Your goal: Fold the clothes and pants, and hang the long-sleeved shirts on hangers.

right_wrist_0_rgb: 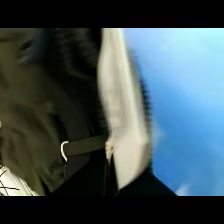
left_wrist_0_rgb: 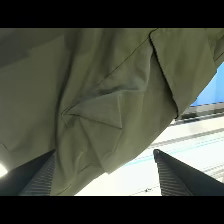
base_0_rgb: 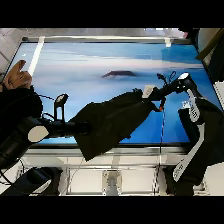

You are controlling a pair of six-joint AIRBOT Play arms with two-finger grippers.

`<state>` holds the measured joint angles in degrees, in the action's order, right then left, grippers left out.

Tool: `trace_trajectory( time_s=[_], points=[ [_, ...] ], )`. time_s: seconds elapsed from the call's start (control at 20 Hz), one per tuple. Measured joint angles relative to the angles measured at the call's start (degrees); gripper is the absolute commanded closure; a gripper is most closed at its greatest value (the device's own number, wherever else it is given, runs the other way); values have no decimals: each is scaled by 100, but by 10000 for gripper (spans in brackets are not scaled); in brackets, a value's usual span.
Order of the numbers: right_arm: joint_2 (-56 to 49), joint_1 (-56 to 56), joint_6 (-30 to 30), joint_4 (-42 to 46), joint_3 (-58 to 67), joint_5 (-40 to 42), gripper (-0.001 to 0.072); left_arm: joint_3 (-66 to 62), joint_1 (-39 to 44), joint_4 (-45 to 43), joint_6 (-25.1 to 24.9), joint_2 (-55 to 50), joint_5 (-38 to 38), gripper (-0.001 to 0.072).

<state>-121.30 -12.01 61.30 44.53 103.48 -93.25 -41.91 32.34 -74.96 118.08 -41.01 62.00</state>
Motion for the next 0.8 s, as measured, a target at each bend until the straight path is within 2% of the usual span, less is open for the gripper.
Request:
trace_trajectory(
  time_s=[0.15,0.4,0.8],
  points=[
    [299,-118,92,-66,588,-111,693,0,0,0,0,0,-2,2],
    [1064,-896,776,72,1320,-219,694,0,0,-2,0,0,-2,2],
    [2822,-3554,1888,1104,1460,-691,695,0,0,-76,-59,0,-2,2]
  ],
)
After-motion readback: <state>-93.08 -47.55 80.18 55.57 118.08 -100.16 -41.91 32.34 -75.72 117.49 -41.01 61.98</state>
